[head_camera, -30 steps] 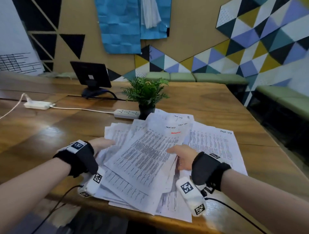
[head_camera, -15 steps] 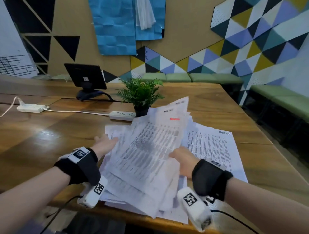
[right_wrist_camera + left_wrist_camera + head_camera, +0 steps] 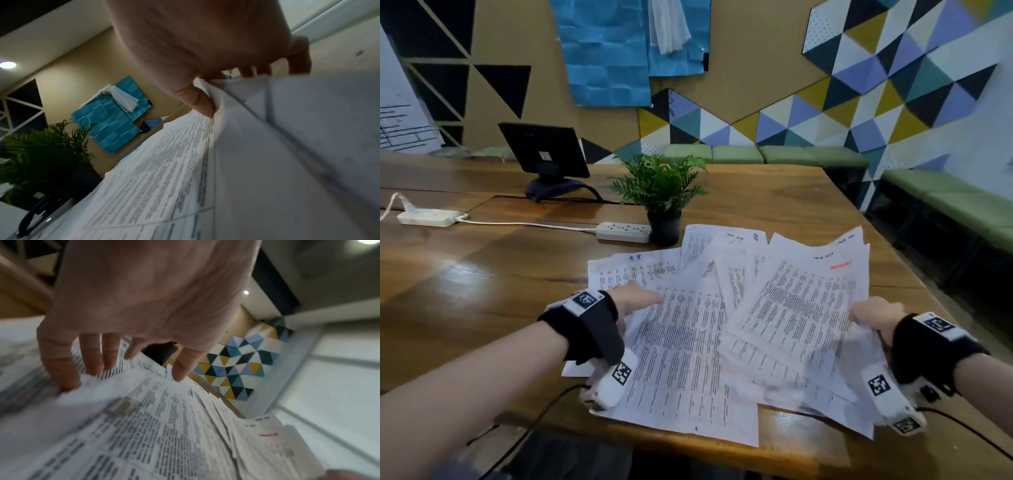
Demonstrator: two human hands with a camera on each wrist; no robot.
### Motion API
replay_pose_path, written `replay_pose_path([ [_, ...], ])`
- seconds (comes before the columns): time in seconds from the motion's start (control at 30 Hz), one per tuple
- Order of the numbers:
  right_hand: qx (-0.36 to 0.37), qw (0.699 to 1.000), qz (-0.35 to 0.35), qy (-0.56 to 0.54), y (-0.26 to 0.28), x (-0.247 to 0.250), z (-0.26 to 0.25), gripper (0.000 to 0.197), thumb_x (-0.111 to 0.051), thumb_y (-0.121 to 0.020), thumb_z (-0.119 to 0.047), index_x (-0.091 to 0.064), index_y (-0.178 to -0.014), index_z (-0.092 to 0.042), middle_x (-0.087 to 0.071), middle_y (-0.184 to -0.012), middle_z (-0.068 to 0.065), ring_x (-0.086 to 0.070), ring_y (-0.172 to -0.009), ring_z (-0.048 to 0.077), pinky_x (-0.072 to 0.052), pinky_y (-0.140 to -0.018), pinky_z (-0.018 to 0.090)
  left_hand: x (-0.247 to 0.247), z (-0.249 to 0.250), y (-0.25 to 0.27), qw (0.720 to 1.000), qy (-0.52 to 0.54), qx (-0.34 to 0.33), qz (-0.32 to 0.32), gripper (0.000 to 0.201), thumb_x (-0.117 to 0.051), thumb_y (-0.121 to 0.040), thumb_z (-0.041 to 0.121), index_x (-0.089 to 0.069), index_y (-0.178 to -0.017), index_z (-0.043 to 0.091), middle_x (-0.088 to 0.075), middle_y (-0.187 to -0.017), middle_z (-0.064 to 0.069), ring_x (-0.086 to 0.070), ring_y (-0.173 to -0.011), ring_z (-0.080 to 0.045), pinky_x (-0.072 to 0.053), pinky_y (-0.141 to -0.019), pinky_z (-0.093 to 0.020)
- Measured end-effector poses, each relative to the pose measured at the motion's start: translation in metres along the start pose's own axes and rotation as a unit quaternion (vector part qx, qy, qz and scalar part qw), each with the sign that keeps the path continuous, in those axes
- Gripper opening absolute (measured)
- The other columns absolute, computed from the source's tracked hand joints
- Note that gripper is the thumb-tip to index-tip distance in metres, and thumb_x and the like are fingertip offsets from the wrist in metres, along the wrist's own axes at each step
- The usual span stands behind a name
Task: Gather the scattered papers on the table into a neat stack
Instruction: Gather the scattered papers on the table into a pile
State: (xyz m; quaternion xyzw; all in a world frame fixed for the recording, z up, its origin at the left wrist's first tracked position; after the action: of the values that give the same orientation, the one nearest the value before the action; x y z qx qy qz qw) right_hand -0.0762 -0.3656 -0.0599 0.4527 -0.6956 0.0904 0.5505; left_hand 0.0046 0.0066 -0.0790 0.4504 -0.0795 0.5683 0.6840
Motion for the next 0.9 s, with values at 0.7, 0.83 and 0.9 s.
replay_pose_path([
  [0.7, 0.030, 0.875, -0.145, -0.461, -0.004, 0.011, 0.022, 0.036, -0.060, -0.085, -0.013, -0.057, -0.120, -0.006, -0.058, -0.132, 0.020, -0.057, -0.112, 0.040, -0.045, -0.098, 0.047, -0.021, 0.084, -0.016, 0.980, 0.086, -0.170, 0.054, 0.004, -0.058, -0.084, 0.005, -0.059, -0.083, 0.010, -0.061, -0.083, -0.013, -0.058, -0.073, -0.025, -0.044, -0.062, -0.028],
  [0.83, 0.000, 0.896, -0.131, -0.423, -0.010, -0.009, -0.002, 0.036, -0.045, -0.090, 0.000, -0.045, -0.126, 0.003, -0.057, -0.124, 0.022, -0.061, -0.090, 0.037, -0.052, -0.077, 0.048, -0.028, 0.101, -0.017, 0.987, 0.088, -0.131, 0.012, 0.038, -0.031, -0.100, 0.030, -0.055, -0.106, 0.001, -0.061, -0.110, -0.026, -0.059, -0.091, -0.031, -0.043, -0.078, -0.032],
  [0.9, -0.014, 0.922, -0.075, -0.380, -0.022, -0.015, -0.010, 0.057, -0.058, -0.083, 0.002, -0.034, -0.135, 0.006, -0.051, -0.129, 0.020, -0.057, -0.103, 0.036, -0.051, -0.085, 0.047, -0.029, 0.103, -0.018, 0.991, 0.077, -0.105, -0.006, 0.054, -0.024, -0.102, 0.037, -0.044, -0.134, -0.002, -0.039, -0.150, -0.021, -0.049, -0.126, -0.033, -0.037, -0.103, -0.034],
])
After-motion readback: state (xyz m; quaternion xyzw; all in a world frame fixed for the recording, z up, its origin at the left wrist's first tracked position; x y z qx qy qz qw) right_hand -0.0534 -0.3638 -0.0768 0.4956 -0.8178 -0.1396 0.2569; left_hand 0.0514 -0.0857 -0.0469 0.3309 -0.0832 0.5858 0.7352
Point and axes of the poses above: each hand's wrist, its own y-axis away from the middle knuckle, its own x-axis out of the back of the hand, z = x × y, the point moved 2 cm from there along -y, towards the middle knuckle
